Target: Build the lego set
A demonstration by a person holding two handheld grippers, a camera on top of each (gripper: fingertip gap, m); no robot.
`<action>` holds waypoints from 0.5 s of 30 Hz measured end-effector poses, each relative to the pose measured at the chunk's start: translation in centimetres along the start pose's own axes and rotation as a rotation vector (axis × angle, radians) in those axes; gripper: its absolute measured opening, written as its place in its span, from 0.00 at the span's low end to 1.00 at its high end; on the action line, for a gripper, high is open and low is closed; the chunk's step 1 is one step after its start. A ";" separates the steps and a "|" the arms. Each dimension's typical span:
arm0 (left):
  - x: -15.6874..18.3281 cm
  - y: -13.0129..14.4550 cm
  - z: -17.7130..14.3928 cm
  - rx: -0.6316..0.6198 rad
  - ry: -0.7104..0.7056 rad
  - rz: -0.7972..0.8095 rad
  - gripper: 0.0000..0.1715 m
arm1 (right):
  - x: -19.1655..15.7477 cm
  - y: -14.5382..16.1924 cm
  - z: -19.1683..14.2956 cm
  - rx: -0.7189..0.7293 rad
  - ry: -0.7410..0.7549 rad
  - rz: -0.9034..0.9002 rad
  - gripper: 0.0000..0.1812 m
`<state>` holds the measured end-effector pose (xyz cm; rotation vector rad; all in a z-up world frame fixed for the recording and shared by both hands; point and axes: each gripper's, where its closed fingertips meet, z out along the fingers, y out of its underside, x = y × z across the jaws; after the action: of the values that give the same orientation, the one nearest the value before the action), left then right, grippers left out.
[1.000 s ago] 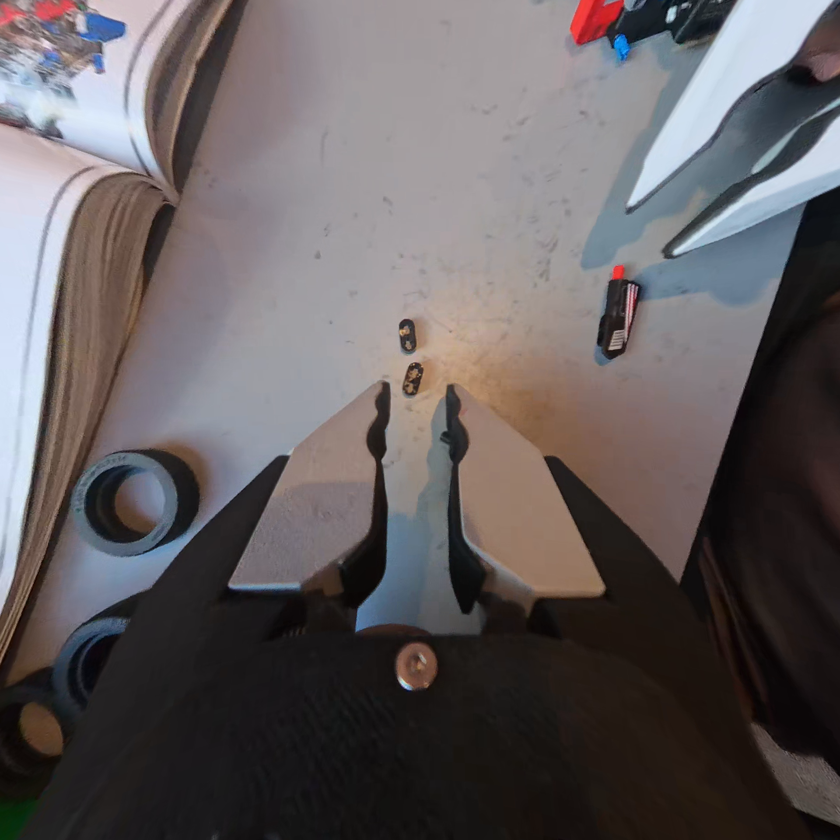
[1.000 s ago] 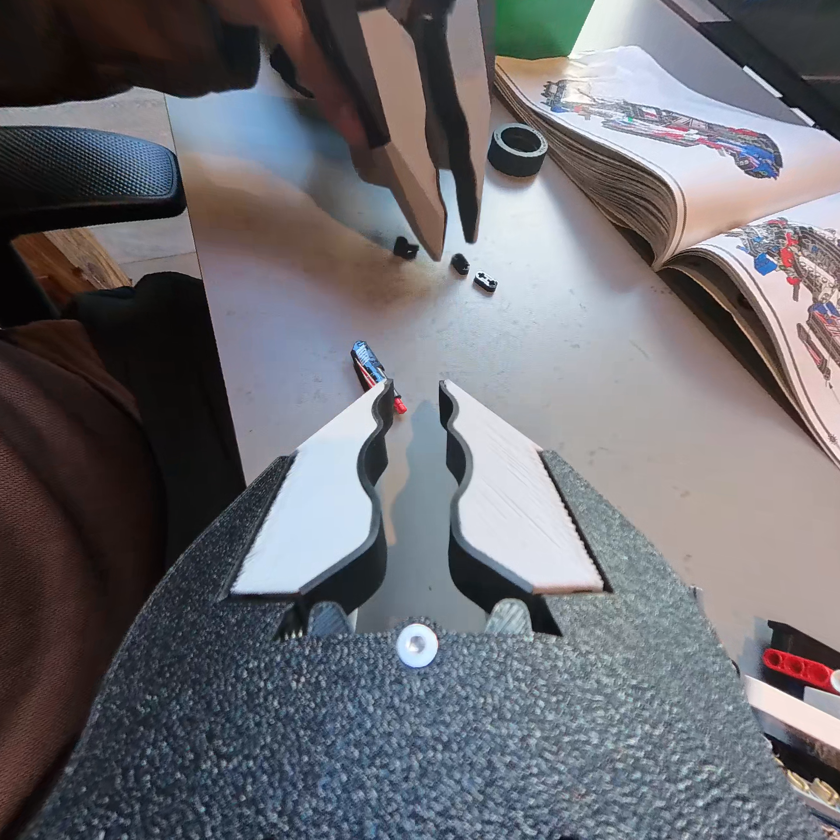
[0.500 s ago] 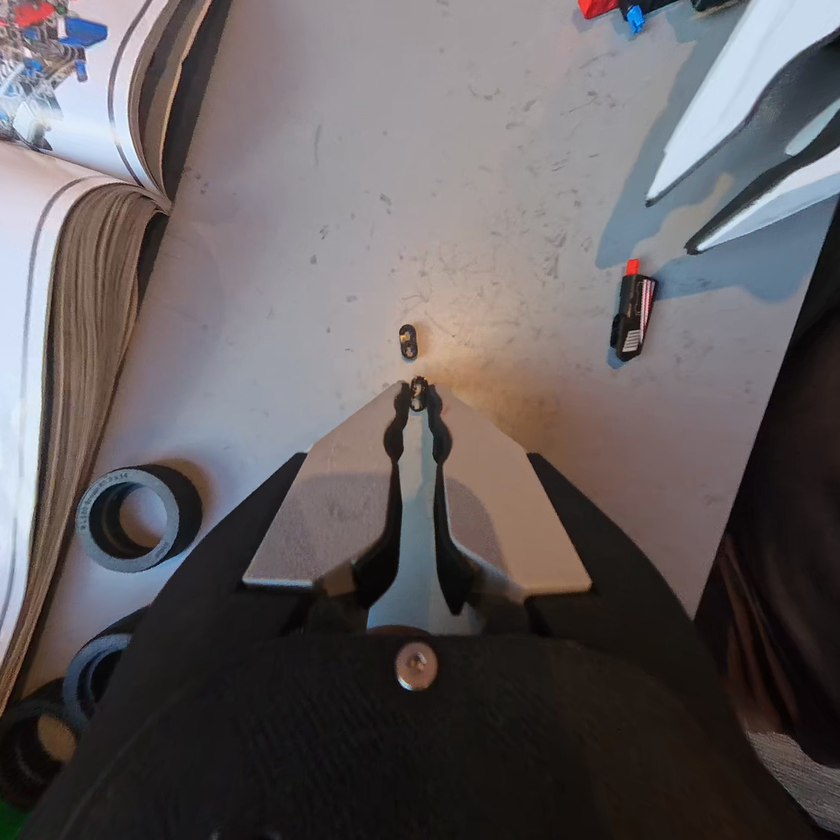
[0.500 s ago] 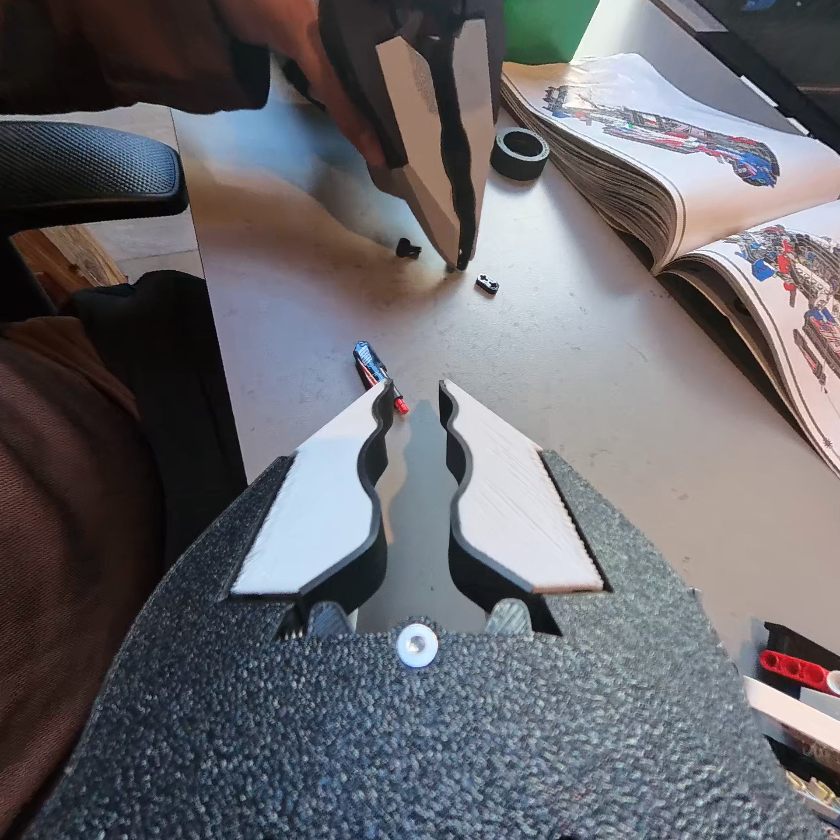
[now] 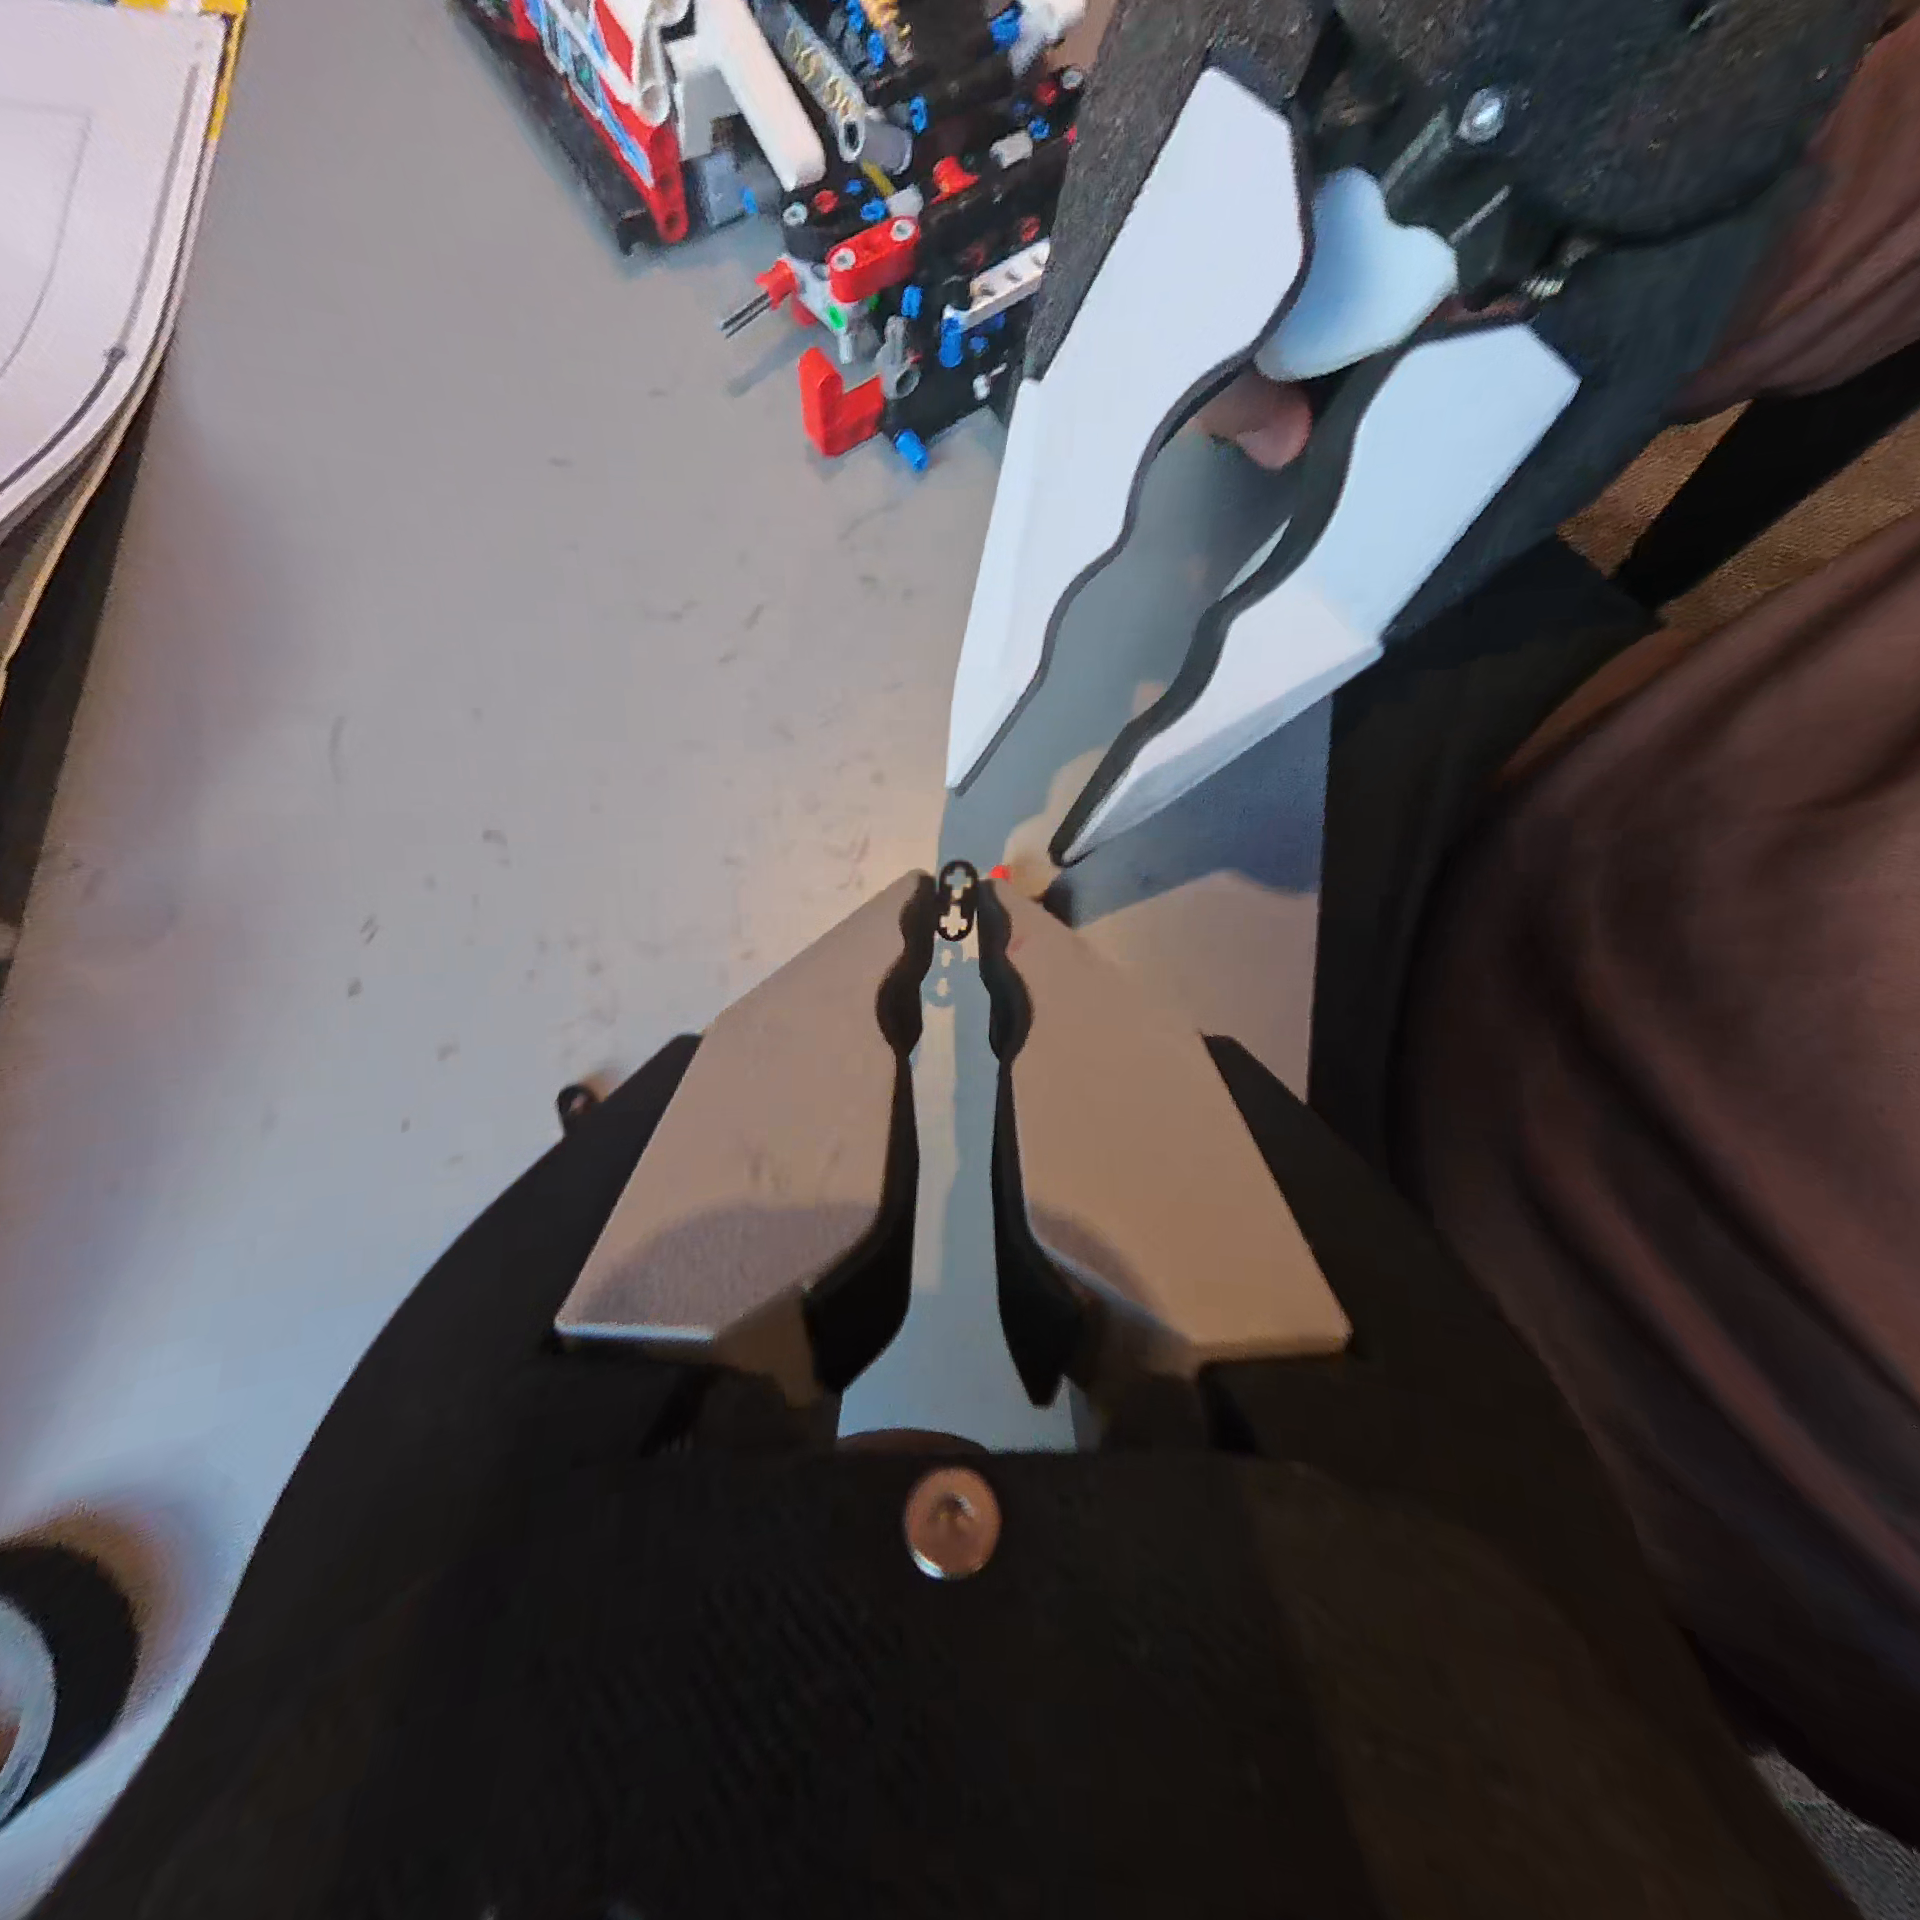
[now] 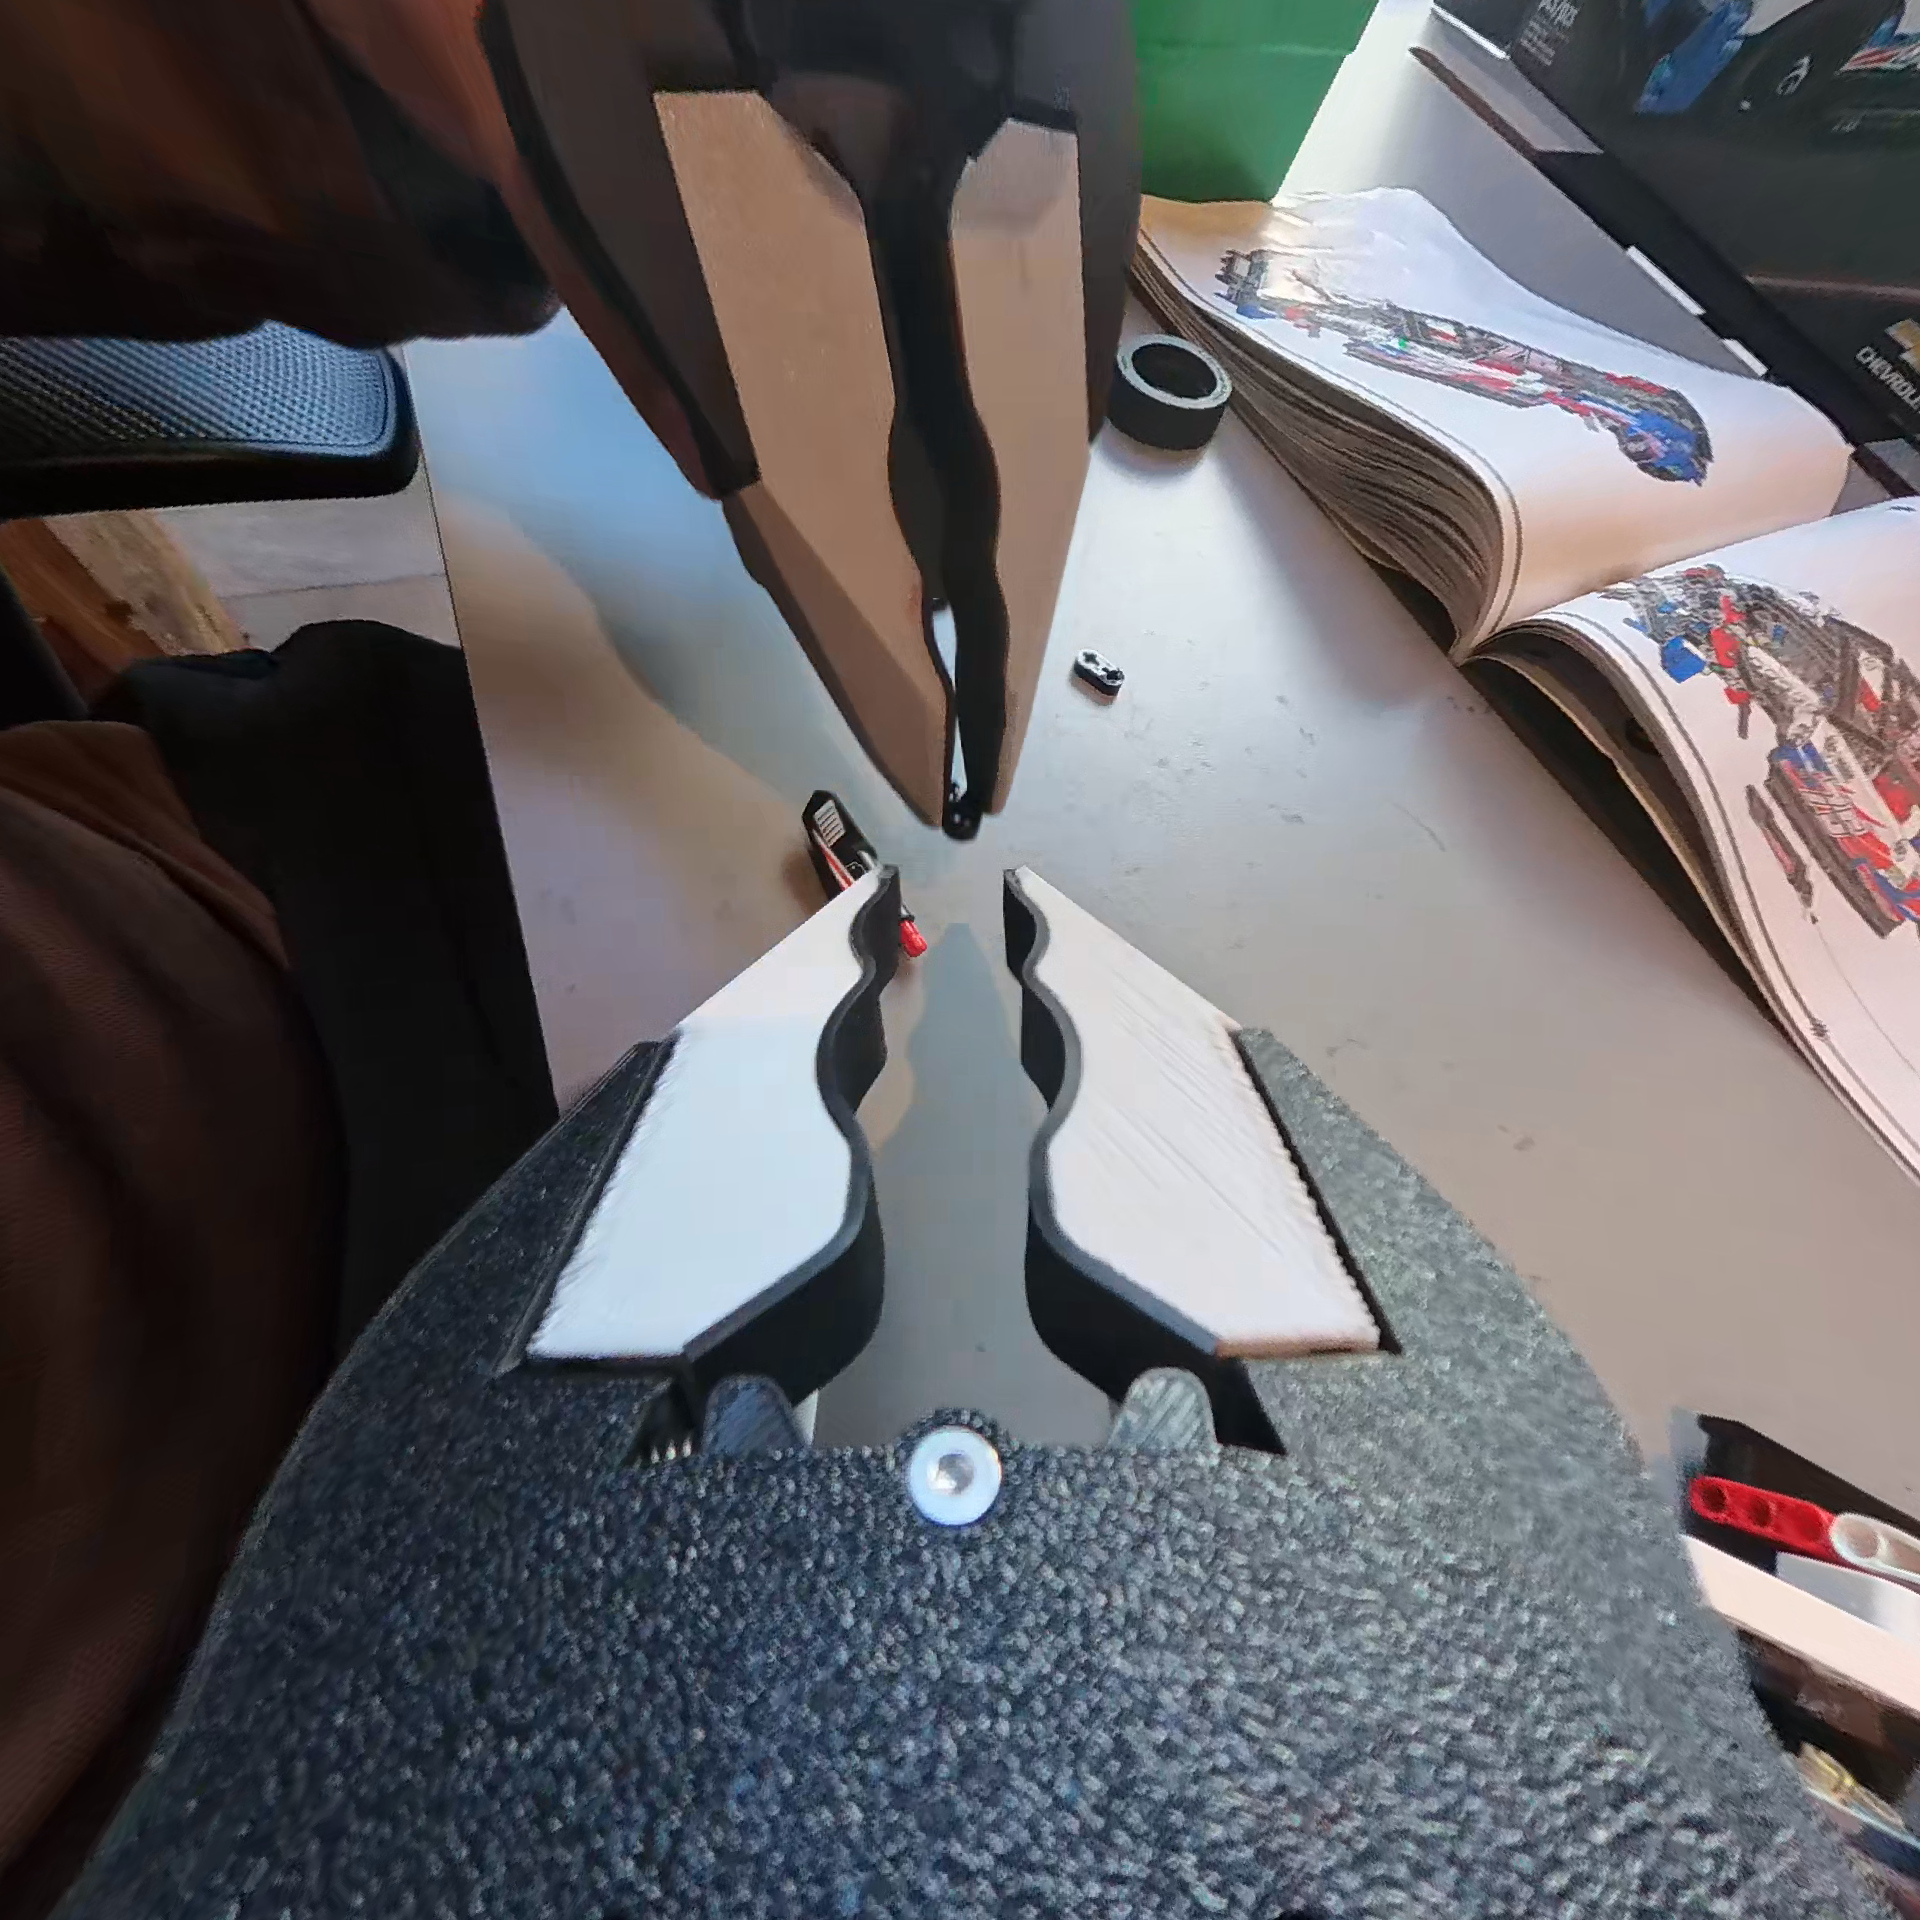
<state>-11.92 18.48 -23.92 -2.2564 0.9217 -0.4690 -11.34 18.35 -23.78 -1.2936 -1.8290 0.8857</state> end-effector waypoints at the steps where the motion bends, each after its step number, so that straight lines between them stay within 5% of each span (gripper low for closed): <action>1: 0.2 -0.4 0.3 0.014 0.007 0.001 0.02 | 0.1 -0.1 -0.1 0.005 0.010 -0.004 0.11; 8: -0.6 -3.3 -0.1 0.219 -0.117 0.033 0.00 | 1.0 -0.4 -0.5 0.039 0.071 -0.004 0.16; 15: -0.7 -1.6 1.2 0.160 -0.105 -0.001 0.00 | 2.9 0.9 -0.4 -0.031 0.145 0.031 0.13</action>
<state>-11.02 20.35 -23.76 -2.1154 0.8012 -0.4052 -11.27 21.37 -23.86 -1.3719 -1.7200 0.7620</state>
